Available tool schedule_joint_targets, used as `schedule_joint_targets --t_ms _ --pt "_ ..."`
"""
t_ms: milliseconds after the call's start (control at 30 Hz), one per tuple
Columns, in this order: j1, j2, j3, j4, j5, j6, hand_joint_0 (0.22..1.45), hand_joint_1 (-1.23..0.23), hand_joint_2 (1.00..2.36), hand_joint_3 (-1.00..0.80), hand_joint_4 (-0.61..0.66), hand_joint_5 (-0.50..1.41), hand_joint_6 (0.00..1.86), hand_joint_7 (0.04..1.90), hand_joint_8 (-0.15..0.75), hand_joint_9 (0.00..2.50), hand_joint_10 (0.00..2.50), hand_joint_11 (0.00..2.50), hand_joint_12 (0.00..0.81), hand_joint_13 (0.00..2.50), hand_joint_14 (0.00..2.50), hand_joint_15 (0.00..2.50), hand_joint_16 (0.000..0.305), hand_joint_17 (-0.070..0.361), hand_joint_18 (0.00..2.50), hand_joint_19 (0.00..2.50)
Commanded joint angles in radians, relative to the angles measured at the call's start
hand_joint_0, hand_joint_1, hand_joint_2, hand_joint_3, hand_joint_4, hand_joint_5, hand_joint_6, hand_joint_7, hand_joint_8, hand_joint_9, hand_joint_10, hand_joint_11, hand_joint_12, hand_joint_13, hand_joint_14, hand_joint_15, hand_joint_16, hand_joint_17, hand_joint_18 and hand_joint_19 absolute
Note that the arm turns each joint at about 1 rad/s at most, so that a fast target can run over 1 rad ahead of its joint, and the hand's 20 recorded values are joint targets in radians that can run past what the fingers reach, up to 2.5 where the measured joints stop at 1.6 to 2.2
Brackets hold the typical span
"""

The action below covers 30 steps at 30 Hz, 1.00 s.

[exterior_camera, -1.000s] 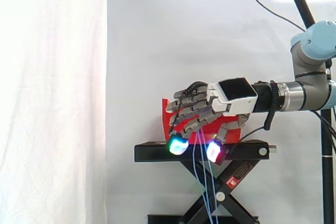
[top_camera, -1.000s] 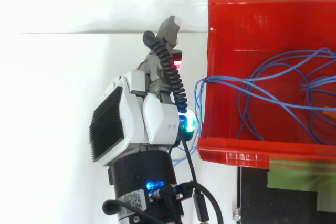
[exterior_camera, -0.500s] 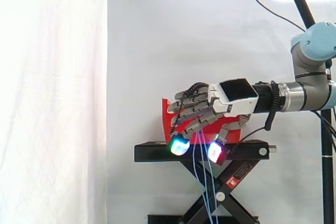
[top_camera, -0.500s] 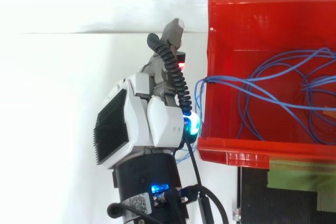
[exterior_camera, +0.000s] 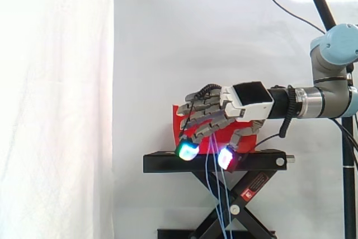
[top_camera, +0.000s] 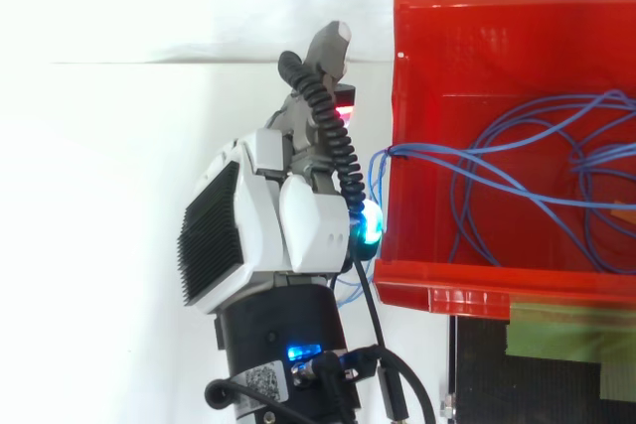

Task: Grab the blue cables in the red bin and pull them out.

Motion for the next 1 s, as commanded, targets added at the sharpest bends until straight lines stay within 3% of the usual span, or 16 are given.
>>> schedule_joint_targets --t_ms 0,333,500,967 --pt "0.000 -0.001 0.000 0.009 0.000 0.000 0.80 -1.04 1.00 -1.00 -0.05 0.60 0.01 0.65 0.197 0.53 0.01 0.30 0.315 0.41 0.01 0.19 0.042 0.095 0.27 0.21" --pt "0.000 0.001 0.000 0.009 0.000 0.000 0.81 -1.04 1.00 -1.00 -0.05 0.60 0.01 0.64 0.196 0.54 0.01 0.29 0.314 0.41 0.01 0.19 0.042 0.095 0.27 0.21" --pt "-0.002 -0.001 0.000 -0.028 0.000 -0.003 0.81 -1.03 1.00 -1.00 -0.05 0.60 0.01 0.64 0.197 0.54 0.01 0.30 0.313 0.41 0.01 0.19 0.042 0.094 0.27 0.21" --pt "-0.006 0.001 0.000 -0.017 -0.002 -0.008 0.81 -1.04 1.00 -1.00 -0.05 0.61 0.01 0.64 0.196 0.54 0.01 0.29 0.313 0.41 0.01 0.19 0.042 0.094 0.27 0.21"
